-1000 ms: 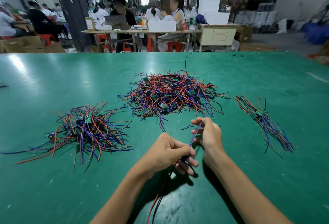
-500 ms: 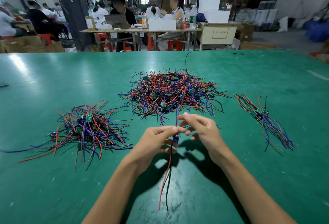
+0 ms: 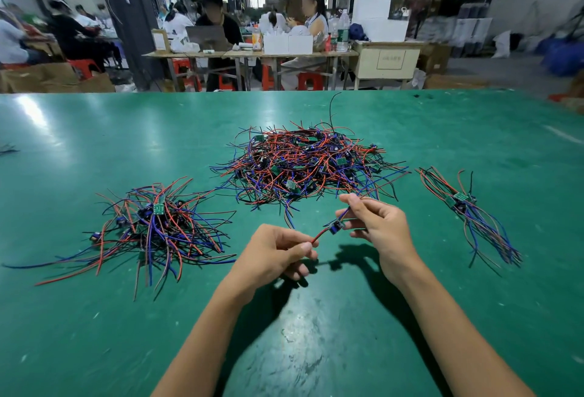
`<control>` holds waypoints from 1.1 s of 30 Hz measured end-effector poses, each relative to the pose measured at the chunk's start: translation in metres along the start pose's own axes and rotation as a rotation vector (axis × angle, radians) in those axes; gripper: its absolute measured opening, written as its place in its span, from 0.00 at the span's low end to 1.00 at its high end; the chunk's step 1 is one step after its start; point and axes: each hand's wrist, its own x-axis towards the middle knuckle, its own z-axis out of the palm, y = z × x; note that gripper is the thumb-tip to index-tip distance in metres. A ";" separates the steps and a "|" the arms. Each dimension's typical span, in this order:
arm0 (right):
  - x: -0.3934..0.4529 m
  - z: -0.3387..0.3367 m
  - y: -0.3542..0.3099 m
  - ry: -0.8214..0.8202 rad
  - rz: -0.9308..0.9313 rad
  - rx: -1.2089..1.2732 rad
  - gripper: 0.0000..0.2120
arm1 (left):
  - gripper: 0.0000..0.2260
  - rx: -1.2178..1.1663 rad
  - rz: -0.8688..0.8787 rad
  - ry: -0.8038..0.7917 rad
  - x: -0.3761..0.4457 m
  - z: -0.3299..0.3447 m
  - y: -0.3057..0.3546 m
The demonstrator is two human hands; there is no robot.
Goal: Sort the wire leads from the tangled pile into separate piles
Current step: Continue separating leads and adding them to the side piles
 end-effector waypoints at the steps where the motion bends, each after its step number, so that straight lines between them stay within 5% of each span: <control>1: 0.001 -0.001 0.000 0.012 0.006 0.012 0.08 | 0.07 0.045 0.027 0.050 0.002 0.000 -0.001; 6: 0.003 -0.001 0.003 0.017 0.012 0.082 0.08 | 0.05 0.382 0.239 0.193 0.004 0.000 -0.004; 10: 0.004 -0.001 0.001 0.037 0.038 0.181 0.13 | 0.08 0.583 0.334 0.145 0.004 0.003 -0.004; 14: 0.007 -0.005 0.003 0.088 0.035 0.197 0.16 | 0.11 0.521 0.322 0.047 0.003 0.005 -0.002; 23: 0.007 -0.006 0.003 0.083 0.031 0.132 0.11 | 0.05 0.496 0.355 0.125 0.002 0.005 0.001; 28: 0.006 -0.002 0.000 0.305 -0.083 0.146 0.11 | 0.04 0.387 0.295 0.102 0.002 0.009 -0.003; 33: 0.037 -0.029 -0.029 0.521 -0.268 -0.191 0.12 | 0.05 0.380 0.279 -0.003 0.002 0.018 -0.004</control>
